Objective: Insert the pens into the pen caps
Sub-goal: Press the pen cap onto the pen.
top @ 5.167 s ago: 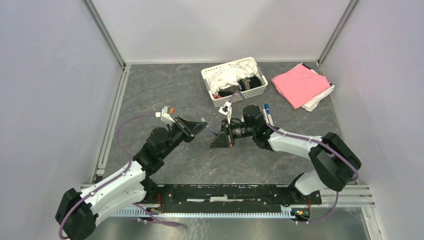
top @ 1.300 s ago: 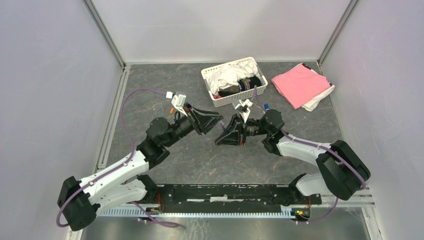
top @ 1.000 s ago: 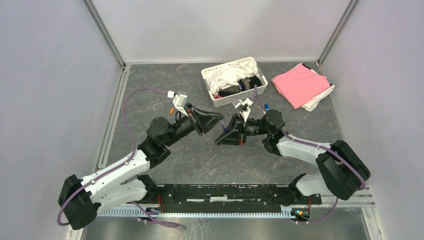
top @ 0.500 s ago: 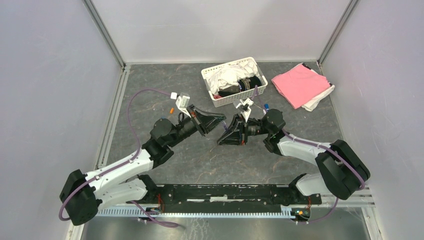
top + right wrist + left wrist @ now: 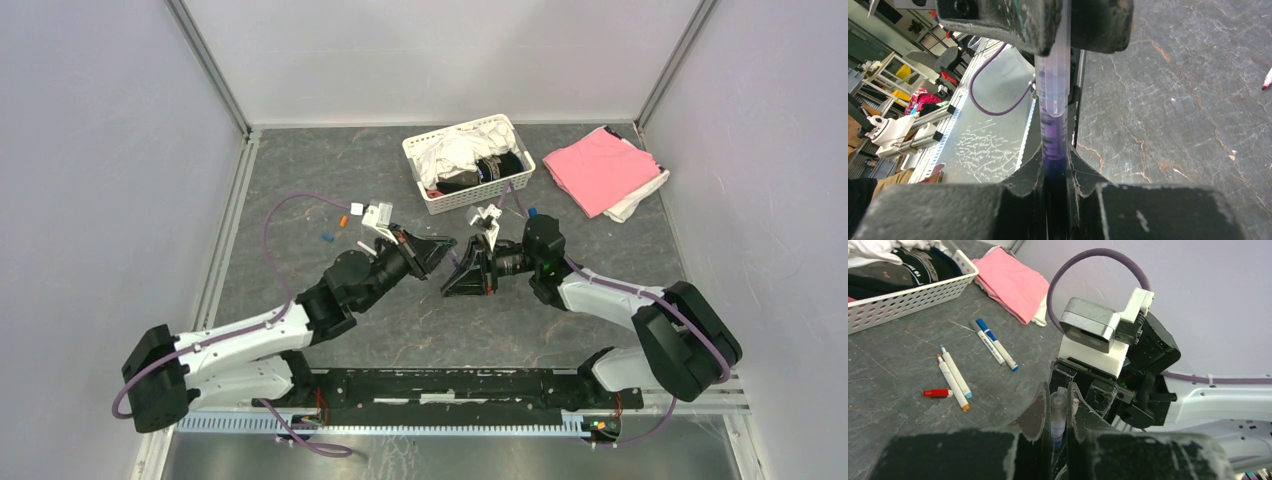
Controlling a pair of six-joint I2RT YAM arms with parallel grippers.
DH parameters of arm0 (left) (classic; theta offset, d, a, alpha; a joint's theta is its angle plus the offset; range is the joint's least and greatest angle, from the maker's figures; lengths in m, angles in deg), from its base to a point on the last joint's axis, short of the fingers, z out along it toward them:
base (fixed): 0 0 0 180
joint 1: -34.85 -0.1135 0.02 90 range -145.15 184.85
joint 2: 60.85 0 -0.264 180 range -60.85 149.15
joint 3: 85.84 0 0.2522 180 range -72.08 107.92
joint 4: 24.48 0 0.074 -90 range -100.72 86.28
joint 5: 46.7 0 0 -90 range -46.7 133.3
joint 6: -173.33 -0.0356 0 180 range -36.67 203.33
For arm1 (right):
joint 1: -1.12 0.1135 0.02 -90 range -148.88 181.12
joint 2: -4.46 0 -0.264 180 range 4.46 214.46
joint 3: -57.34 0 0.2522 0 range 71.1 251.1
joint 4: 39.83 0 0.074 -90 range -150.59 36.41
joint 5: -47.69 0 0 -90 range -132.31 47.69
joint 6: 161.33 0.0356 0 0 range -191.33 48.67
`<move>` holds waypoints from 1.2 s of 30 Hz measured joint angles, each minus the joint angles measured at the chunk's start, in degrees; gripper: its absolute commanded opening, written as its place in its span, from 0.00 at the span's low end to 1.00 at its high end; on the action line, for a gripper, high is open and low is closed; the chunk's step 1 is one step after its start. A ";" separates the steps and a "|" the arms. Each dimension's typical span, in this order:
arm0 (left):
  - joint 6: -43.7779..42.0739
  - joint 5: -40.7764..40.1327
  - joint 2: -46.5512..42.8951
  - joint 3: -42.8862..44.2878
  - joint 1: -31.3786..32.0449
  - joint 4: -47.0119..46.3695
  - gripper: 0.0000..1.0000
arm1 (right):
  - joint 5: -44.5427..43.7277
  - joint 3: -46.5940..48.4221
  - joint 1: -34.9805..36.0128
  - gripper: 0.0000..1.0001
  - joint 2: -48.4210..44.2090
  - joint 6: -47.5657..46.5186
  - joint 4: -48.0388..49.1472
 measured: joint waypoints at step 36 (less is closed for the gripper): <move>0.02 -20.92 8.50 -1.11 13.46 -8.57 0.02 | 3.76 -2.73 -2.78 0.00 -4.68 -7.87 -12.59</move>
